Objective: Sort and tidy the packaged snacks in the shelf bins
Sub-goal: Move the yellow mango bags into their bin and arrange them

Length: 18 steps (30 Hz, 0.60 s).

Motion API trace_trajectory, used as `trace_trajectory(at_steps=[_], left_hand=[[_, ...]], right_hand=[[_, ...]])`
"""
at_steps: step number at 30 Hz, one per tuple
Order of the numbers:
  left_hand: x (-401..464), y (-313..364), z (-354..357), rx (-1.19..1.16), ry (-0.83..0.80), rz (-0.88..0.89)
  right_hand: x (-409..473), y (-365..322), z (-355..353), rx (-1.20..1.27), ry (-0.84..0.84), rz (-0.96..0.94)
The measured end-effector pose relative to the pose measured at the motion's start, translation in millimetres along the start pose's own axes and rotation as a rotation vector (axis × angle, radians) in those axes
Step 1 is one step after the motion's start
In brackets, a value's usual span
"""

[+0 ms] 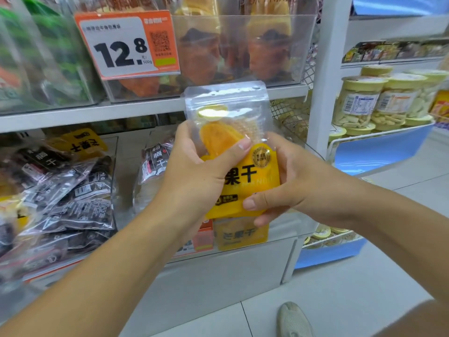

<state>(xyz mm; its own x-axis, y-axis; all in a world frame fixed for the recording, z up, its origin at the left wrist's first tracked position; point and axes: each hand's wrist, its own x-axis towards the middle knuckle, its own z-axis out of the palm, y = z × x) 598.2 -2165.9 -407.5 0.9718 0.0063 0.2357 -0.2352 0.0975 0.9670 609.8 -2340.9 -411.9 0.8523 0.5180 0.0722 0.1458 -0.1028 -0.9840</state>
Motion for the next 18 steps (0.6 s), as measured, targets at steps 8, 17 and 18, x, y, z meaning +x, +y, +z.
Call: trace_trajectory(at_steps=[8, 17, 18], left_hand=[[3, -6, 8, 0.153, -0.139, -0.032], [14, -3, 24, 0.478, -0.300, 0.285], [16, -1, 27, 0.552, -0.296, 0.349]], right_hand=[[-5, 6, -6, 0.014, 0.163, -0.041], [-22, -48, -70, -0.302, 0.250, -0.111], [-22, -55, -74, -0.322, 0.269, -0.154]])
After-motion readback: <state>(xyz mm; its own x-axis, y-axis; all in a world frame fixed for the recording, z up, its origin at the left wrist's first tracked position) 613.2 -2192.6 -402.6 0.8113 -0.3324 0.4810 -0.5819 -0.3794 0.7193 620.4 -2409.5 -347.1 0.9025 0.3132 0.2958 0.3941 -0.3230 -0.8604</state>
